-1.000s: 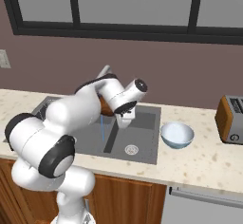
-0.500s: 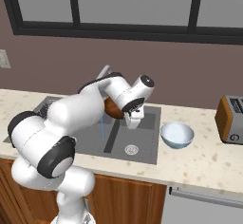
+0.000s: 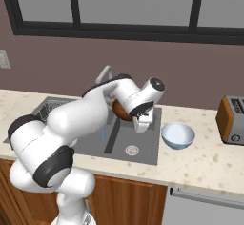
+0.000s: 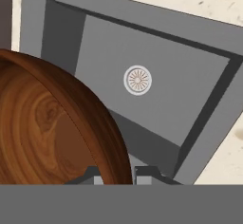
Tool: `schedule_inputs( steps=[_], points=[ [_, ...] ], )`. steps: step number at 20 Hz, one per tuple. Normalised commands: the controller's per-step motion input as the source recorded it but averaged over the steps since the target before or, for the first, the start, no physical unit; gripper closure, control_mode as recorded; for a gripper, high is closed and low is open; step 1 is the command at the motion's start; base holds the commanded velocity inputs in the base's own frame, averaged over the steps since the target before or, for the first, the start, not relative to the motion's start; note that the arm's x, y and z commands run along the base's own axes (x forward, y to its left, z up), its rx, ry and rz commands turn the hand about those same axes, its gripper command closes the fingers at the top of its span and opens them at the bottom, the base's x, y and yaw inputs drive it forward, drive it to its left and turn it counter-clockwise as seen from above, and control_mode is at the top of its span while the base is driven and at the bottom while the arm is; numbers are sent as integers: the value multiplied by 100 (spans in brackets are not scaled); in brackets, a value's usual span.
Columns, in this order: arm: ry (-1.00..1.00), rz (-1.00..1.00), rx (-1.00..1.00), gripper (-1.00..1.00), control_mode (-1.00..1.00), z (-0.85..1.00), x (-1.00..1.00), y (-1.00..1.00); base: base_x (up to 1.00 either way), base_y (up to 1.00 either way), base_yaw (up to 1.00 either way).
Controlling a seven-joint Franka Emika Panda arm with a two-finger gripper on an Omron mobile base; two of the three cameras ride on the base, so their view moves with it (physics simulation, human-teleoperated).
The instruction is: Rinse each bowl for a few seconds and place them down in the sink or on the counter.
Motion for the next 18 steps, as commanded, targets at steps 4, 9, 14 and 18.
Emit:
schedule_inputs(
  steps=[4,9,14,18],
  points=[
    [-1,-10,-1,100,-100,17,-22,-23,0,0,0],
    [1,-10,-2,100,-100,9,-19,-23,0,0,0],
    [3,-10,-3,100,-100,5,-14,-25,0,0,0],
    [5,-16,-5,100,-100,2,0,-16,0,0,0]
  ],
)
